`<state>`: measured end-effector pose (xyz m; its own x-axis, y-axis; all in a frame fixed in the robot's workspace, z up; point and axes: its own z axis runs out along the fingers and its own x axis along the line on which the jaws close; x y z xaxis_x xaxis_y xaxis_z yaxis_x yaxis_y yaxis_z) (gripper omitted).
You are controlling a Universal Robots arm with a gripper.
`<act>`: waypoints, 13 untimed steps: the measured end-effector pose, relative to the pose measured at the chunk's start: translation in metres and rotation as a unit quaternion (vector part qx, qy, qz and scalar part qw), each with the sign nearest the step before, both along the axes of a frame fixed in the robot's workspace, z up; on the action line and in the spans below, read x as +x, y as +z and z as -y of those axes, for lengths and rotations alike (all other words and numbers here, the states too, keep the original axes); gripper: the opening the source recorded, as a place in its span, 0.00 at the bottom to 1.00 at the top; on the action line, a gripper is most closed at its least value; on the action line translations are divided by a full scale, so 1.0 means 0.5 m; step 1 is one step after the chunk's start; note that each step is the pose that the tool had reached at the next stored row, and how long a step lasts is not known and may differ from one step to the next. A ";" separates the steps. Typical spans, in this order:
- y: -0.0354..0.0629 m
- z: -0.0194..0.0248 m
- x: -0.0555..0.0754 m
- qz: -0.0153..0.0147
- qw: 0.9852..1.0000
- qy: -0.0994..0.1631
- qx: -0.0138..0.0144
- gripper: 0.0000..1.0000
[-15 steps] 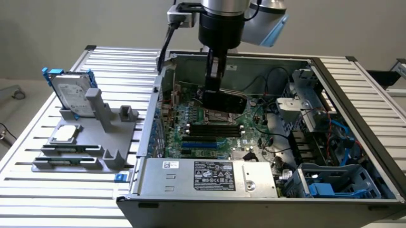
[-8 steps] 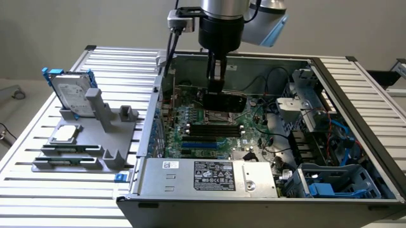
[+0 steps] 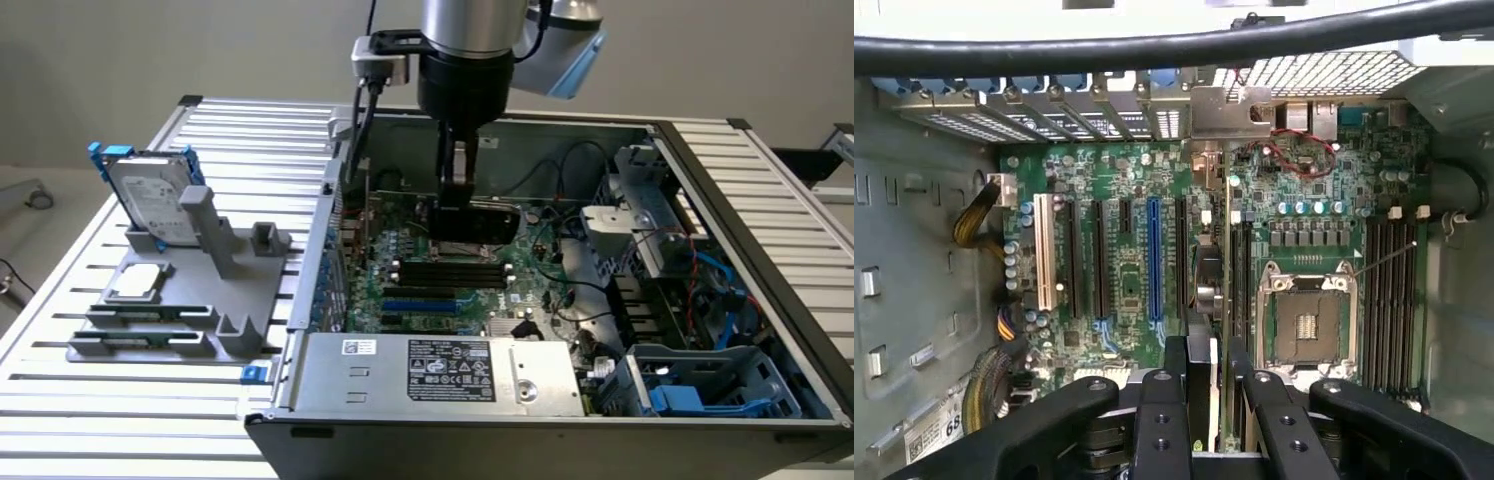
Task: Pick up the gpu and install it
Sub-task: 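Insert the gpu into the slot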
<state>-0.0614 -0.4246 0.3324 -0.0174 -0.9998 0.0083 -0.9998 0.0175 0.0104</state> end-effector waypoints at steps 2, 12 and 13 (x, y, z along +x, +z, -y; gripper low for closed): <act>-0.005 0.0038 -0.001 0.000 1.000 0.007 0.002 0.27; -0.033 0.0402 -0.008 0.001 1.000 0.021 0.008 0.27; -0.036 0.0423 -0.010 0.001 1.000 0.021 0.008 0.27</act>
<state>-0.0667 -0.4458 0.3144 0.0241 -0.9997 -0.0071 -0.9997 -0.0242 0.0074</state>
